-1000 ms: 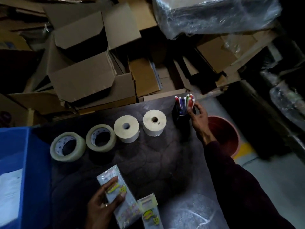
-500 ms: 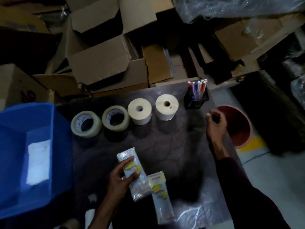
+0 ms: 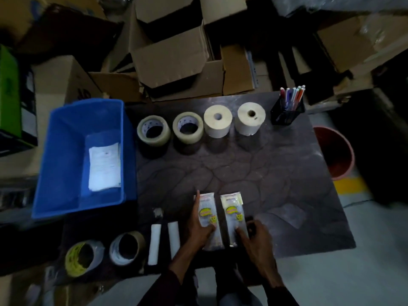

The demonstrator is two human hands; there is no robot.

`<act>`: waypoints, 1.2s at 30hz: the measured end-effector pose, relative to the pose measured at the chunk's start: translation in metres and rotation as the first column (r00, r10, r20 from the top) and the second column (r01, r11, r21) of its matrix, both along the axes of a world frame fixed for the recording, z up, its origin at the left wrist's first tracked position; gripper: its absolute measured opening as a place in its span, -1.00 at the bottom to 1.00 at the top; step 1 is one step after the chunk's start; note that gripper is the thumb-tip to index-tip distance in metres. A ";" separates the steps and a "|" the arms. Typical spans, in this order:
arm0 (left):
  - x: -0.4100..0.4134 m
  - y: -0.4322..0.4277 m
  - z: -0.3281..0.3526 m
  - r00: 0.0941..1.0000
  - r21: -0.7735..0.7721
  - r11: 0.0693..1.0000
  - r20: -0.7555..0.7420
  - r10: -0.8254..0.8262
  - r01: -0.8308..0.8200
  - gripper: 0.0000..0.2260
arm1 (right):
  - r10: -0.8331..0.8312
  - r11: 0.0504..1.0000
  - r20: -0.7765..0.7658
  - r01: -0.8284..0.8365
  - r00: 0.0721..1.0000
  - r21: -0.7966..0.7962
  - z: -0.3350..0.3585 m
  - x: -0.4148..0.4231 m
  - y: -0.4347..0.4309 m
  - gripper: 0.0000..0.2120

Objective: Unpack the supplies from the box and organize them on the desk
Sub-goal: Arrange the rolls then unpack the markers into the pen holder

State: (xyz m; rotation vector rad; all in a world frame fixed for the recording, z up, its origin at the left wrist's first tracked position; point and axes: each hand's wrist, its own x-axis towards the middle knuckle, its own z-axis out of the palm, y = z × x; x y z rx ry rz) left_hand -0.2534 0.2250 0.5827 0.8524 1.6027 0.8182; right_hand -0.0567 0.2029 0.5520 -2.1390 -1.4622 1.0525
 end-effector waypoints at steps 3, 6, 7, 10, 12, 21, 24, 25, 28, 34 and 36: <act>-0.003 -0.003 -0.005 0.994 -0.024 0.998 -0.087 -0.063 0.061 -0.02 | -0.059 0.998 0.017 0.059 0.998 0.038 -0.007 -0.011 -0.005 -0.77; -0.004 -0.001 0.007 0.965 -0.060 0.988 -0.213 -0.151 0.141 0.01 | -0.099 0.993 -0.007 0.099 0.995 0.066 -0.012 -0.014 -0.005 -0.73; -0.005 -0.002 0.009 0.954 -0.046 0.986 -0.249 -0.164 0.157 0.00 | -0.126 0.989 -0.036 0.129 0.991 0.077 -0.013 -0.015 -0.005 -0.70; -0.006 -0.010 0.013 0.933 -0.075 0.980 -0.299 -0.200 0.186 -0.04 | -0.187 0.973 -0.034 0.190 0.982 0.132 -0.012 -0.013 -0.007 -0.68; -0.007 -0.023 0.012 0.927 -0.076 0.980 -0.318 -0.198 0.183 -0.06 | -0.218 0.963 -0.024 0.219 0.976 0.158 -0.012 -0.012 -0.015 -0.74; -0.024 -0.061 0.001 0.969 -0.030 0.992 -0.215 -0.123 0.119 -0.25 | -0.185 0.960 -0.128 0.207 0.974 0.190 0.000 -0.036 -0.048 -0.84; -0.030 -0.057 -0.002 0.972 -0.013 0.989 -0.184 -0.146 0.146 -0.32 | -0.169 0.956 -0.119 0.192 0.979 0.220 0.010 -0.040 -0.047 -0.90; -0.032 -0.054 -0.004 0.971 -0.012 0.988 -0.180 -0.155 0.155 -0.35 | -0.166 0.952 -0.129 0.193 0.978 0.239 0.008 -0.041 -0.045 -0.90; -0.035 -0.045 -0.008 0.969 -0.004 0.985 -0.178 -0.171 0.173 -0.42 | -0.157 0.957 -0.126 0.183 0.979 0.225 0.008 -0.043 -0.033 -0.82; -0.032 -0.029 -0.024 0.985 0.040 0.990 -0.113 -0.133 0.138 -0.49 | -0.140 0.971 -0.188 0.172 0.972 0.166 -0.010 -0.041 -0.010 -0.76; -0.031 -0.028 -0.034 0.989 0.072 0.989 -0.084 -0.120 0.126 -0.50 | -0.128 0.971 -0.234 0.170 0.964 0.170 -0.008 -0.046 -0.006 -0.79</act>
